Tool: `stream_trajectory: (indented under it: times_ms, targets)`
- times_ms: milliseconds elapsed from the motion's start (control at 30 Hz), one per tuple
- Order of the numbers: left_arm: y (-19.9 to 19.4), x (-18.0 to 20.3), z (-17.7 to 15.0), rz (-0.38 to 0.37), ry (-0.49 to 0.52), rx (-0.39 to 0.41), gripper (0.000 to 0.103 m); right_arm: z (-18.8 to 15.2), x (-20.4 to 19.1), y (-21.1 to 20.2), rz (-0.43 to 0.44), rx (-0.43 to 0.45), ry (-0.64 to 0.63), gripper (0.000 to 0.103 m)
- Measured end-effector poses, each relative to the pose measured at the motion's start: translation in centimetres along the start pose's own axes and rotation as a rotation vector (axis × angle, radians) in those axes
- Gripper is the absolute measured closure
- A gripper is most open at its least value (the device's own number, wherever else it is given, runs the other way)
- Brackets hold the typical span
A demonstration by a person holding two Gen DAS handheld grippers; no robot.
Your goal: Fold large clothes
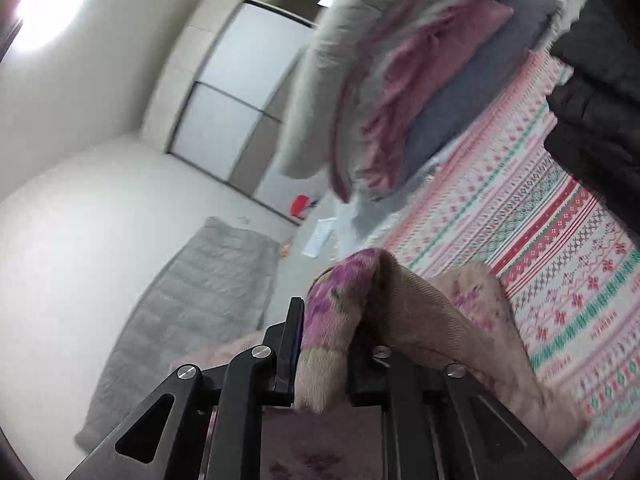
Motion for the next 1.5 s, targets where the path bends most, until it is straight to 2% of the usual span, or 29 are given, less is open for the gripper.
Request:
stream_trajectory:
  times_ms: [67, 100, 133, 167, 267, 300, 333, 367, 400, 433, 467, 533, 567, 600, 667, 767, 800, 867, 900, 933, 1000, 1133, 1233, 1333, 1400, 1500]
  targets:
    - [5.0, -2.3, 0.7, 0.027, -0.056, -0.093, 0.064, 0.7, 4.7, 4.6, -0.092, -0.062, 0.108, 0.074]
    - [7.5, -3.7, 0.6, 0.026, -0.082, -0.158, 0.062, 0.6, 6.6, 6.1, -0.118, -0.094, 0.156, 0.065]
    - [8.5, -4.3, 0.6, 0.007, -0.096, -0.189, 0.061, 0.3, 9.1, 7.6, -0.151, -0.137, 0.214, 0.058]
    - [9.0, -4.8, 0.7, -0.020, -0.109, -0.203, 0.061, -0.2, 11.2, 8.7, -0.173, -0.186, 0.261, 0.057]
    - [7.3, -5.6, 1.8, -0.086, -0.106, -0.147, 0.052, 0.1, 13.4, 8.6, -0.063, -0.232, 0.335, 0.057]
    - [6.3, -5.5, 2.2, -0.087, -0.085, -0.115, 0.046, 0.8, 13.3, 7.7, -0.040, -0.247, 0.336, 0.057]
    - [5.4, -5.5, 2.5, -0.081, -0.068, -0.091, 0.042, 1.7, 12.9, 6.6, -0.045, -0.222, 0.303, 0.053]
    - [4.2, -5.6, 2.9, -0.076, -0.051, -0.057, 0.042, 2.8, 12.2, 5.0, -0.083, -0.161, 0.236, 0.047]
    - [3.2, -5.7, 3.4, -0.079, -0.043, -0.032, 0.040, 3.8, 11.4, 3.4, -0.147, -0.083, 0.142, 0.028]
    - [2.5, -5.9, 4.0, -0.086, -0.039, -0.016, 0.037, 4.4, 10.4, 2.2, -0.201, -0.018, 0.039, 0.020]
    - [1.7, -6.0, 4.3, -0.095, -0.033, 0.010, 0.035, 4.7, 9.4, 1.7, -0.229, 0.010, -0.044, 0.020]
    - [1.5, -6.1, 4.6, -0.062, 0.011, 0.049, 0.027, 4.4, 8.4, 2.7, -0.252, -0.024, -0.147, 0.020]
    - [2.4, -6.0, 4.4, -0.028, 0.053, 0.034, 0.027, 4.2, 8.3, 3.5, -0.256, -0.054, -0.165, 0.020]
    - [3.6, -5.8, 3.6, -0.009, 0.111, -0.018, 0.027, 3.8, 8.2, 4.7, -0.262, -0.090, -0.183, 0.020]
    - [6.1, -6.1, 2.2, 0.010, 0.163, -0.113, 0.027, 3.1, 8.0, 7.6, -0.291, -0.134, -0.246, 0.020]
    - [8.9, -6.9, 1.3, 0.057, 0.168, -0.172, 0.027, 2.0, 8.4, 11.3, -0.372, -0.180, -0.361, 0.020]
    - [9.8, -6.9, 1.1, 0.066, 0.177, -0.185, 0.027, 1.5, 9.0, 12.2, -0.381, -0.200, -0.367, 0.021]
    - [10.6, -6.6, 1.3, 0.095, 0.208, -0.157, 0.030, 1.4, 9.5, 13.6, -0.381, -0.227, -0.349, 0.026]
    - [10.7, -6.0, 1.6, 0.113, 0.237, -0.128, 0.058, 1.6, 9.4, 13.7, -0.398, -0.220, -0.345, 0.044]
    - [10.8, -5.2, 1.6, 0.134, 0.281, -0.111, 0.083, 1.8, 9.4, 13.7, -0.416, -0.211, -0.336, 0.080]
    - [10.1, -3.7, 1.7, 0.162, 0.332, -0.069, 0.087, 2.6, 8.8, 12.8, -0.361, -0.189, -0.288, 0.085]
    - [6.0, 0.6, 2.5, 0.136, 0.441, 0.093, 0.089, 3.5, 3.9, 9.9, -0.355, -0.058, -0.402, 0.089]
    - [3.1, 2.5, 4.2, 0.054, 0.399, 0.160, 0.090, 4.6, -0.6, 7.8, -0.316, 0.035, -0.464, 0.091]
    - [1.1, 4.6, 6.3, 0.018, 0.355, 0.248, 0.090, 6.4, -4.9, 6.5, -0.271, 0.146, -0.516, 0.091]
    - [1.4, 5.7, 7.7, 0.025, 0.340, 0.289, 0.090, 7.8, -6.6, 6.5, -0.284, 0.218, -0.540, 0.091]
    - [5.6, 6.1, 9.4, 0.127, 0.349, 0.279, 0.089, 9.8, -5.8, 9.0, -0.344, 0.261, -0.517, 0.091]
Point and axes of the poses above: each gripper's, at about its wrist camera, not at the fingertips, and y roughly the way its jaws point, x to its right, z to its top, the point moved 7 cm from there along y, roughly the way its jaws point, and after that the axes turned 7 degrees about -x, right-handed, at the moved point
